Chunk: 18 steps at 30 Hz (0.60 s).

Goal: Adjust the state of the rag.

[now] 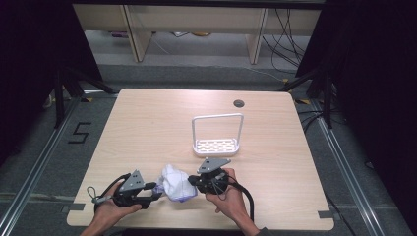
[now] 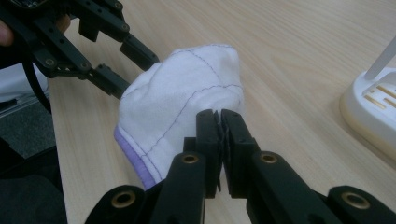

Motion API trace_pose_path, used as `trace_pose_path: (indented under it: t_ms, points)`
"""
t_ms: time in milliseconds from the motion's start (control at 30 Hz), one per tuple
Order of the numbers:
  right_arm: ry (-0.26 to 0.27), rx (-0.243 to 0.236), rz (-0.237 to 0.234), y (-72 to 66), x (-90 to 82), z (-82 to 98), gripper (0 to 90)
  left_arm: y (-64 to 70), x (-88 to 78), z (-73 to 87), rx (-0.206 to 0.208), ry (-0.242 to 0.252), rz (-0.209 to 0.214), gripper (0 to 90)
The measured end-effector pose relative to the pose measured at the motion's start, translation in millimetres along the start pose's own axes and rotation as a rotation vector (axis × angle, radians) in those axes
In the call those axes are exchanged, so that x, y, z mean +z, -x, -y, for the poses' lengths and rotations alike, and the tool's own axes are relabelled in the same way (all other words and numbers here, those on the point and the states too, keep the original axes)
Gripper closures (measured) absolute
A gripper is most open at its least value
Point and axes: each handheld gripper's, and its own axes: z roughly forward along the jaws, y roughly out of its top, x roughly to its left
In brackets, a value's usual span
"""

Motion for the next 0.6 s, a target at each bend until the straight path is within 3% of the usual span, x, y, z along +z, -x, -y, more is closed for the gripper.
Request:
trace_pose_path:
  t_ms: [67,133,200,233,267,367,400,467,500,600]
  points:
    - [-0.002,0.004,-0.001,-0.3,-0.1,0.0,86.9,1.5,1.8,-0.6,-0.003,0.011,0.001,59.9]
    - [0.004,0.008,-0.002,0.5,0.1,-0.2,86.9,1.4,5.7,-2.7,0.022,-0.003,-0.007,68.5]
    - [0.004,-0.002,-0.011,1.5,0.0,-0.8,86.9,0.5,9.2,-2.0,0.002,-0.006,-0.004,76.3]
    - [0.000,0.012,-0.002,1.1,-1.2,-1.0,86.9,1.3,12.2,-1.5,-0.030,0.034,0.014,81.7]
    - [0.005,0.012,-0.002,2.0,-2.2,-1.1,86.9,0.3,11.2,-2.0,-0.026,0.028,0.023,84.8]
    - [0.017,0.011,0.009,4.1,-5.9,-1.8,87.0,1.5,5.9,-4.7,-0.018,0.048,0.026,86.7]
    - [0.026,0.040,0.011,7.1,-13.6,-3.3,87.2,2.3,-1.7,-8.1,-0.026,0.069,0.036,86.8]
    - [0.037,0.049,0.017,8.3,-17.0,-3.5,87.2,1.7,-7.7,-10.3,-0.035,0.086,0.041,86.8]
    - [0.068,0.039,0.024,15.5,-27.3,-2.7,87.3,0.9,-13.8,-11.1,-0.049,0.120,0.058,86.8]
    - [0.079,0.052,0.056,22.8,-42.8,3.9,87.5,-4.8,-19.6,-10.3,-0.069,0.141,0.078,86.8]
